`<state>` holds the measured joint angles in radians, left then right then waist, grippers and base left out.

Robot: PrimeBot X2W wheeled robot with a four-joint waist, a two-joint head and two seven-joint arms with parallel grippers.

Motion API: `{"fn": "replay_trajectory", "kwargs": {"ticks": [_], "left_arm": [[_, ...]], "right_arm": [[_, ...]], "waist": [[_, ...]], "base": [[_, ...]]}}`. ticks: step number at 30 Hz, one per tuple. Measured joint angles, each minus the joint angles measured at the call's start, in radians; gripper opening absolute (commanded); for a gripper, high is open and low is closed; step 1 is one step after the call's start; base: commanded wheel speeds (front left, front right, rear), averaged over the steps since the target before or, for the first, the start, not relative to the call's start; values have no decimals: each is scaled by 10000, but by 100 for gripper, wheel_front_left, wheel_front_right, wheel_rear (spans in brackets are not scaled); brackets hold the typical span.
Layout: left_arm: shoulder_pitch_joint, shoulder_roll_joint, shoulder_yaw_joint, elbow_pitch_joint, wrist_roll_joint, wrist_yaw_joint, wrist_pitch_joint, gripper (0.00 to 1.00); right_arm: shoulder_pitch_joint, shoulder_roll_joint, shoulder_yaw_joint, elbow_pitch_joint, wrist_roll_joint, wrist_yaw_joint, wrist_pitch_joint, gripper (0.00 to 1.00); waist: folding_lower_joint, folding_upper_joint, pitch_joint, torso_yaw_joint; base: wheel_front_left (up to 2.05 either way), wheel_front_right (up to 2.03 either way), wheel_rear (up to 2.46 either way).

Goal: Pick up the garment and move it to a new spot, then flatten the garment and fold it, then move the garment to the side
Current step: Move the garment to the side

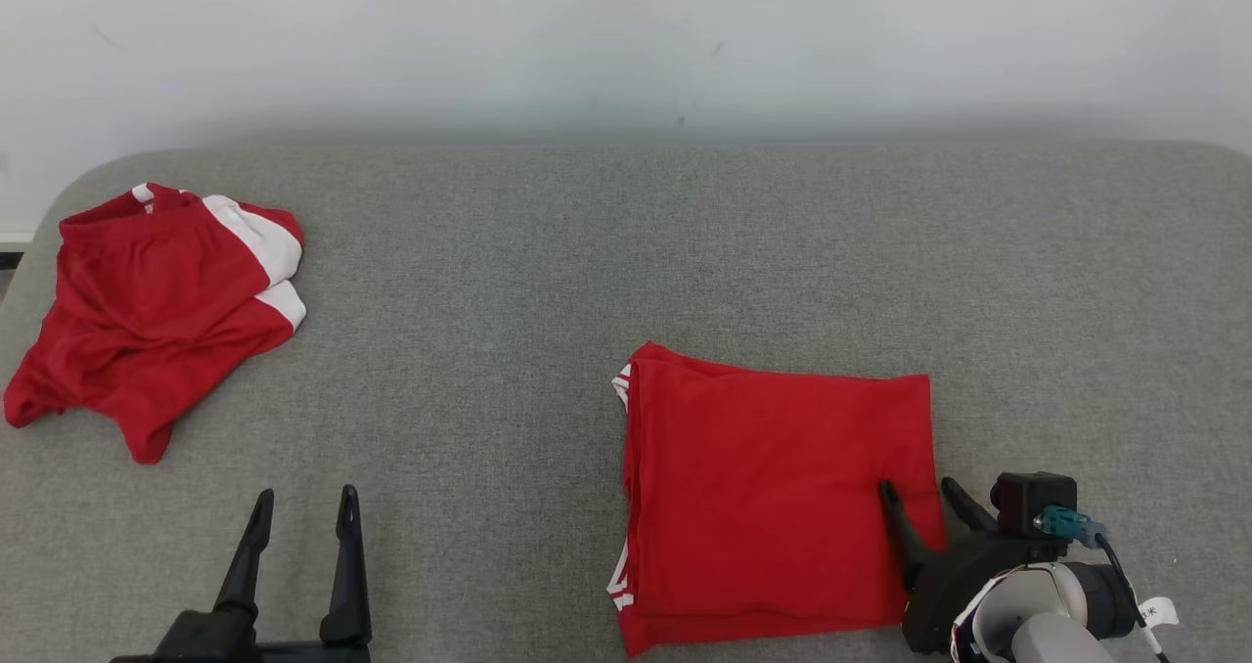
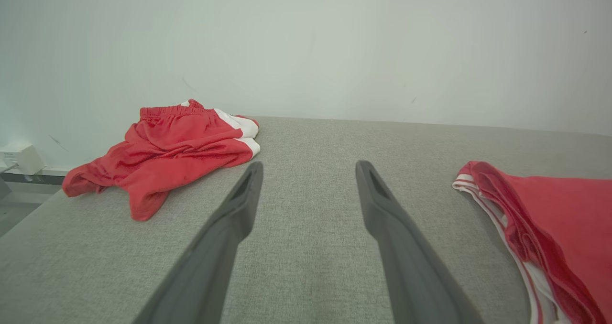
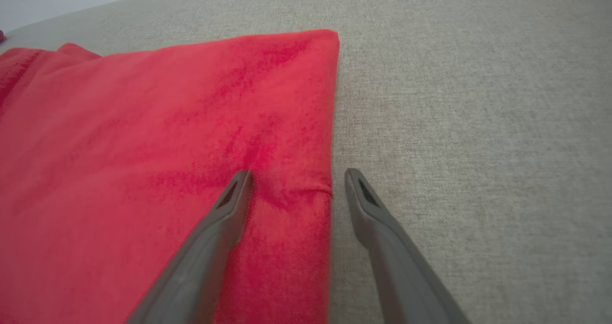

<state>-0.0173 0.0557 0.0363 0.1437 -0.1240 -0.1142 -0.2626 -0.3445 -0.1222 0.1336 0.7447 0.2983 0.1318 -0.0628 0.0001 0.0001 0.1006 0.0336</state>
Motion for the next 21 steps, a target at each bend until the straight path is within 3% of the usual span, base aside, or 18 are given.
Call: {"fn": "replay_trajectory", "kwargs": {"ticks": [6,7,8,9,21], "left_arm": [[-64,-4,-40,25,0,-2,0,100],[-90,-4,-48,33,0,-2,0,100],[-108,-6,-52,36,0,-2,0,100],[-121,-8,-59,42,-2,-4,0,100],[-254,6,81,-35,-23,-13,0,100]], "right_arm": [[-426,121,328,872,92,0,-130,100],[-500,138,405,993,171,-2,-127,93],[-565,150,468,1091,230,-2,-140,38],[-638,157,554,1177,293,-2,-157,0],[-2104,-61,1419,1482,771,0,-332,0]], "waist": [[0,-1,76,-44],[0,-1,92,-44],[0,0,106,-40],[0,-1,119,-34],[0,0,445,-45]], "base": [[0,0,0],[0,0,0],[0,0,0],[0,0,0],[0,0,0]]}}
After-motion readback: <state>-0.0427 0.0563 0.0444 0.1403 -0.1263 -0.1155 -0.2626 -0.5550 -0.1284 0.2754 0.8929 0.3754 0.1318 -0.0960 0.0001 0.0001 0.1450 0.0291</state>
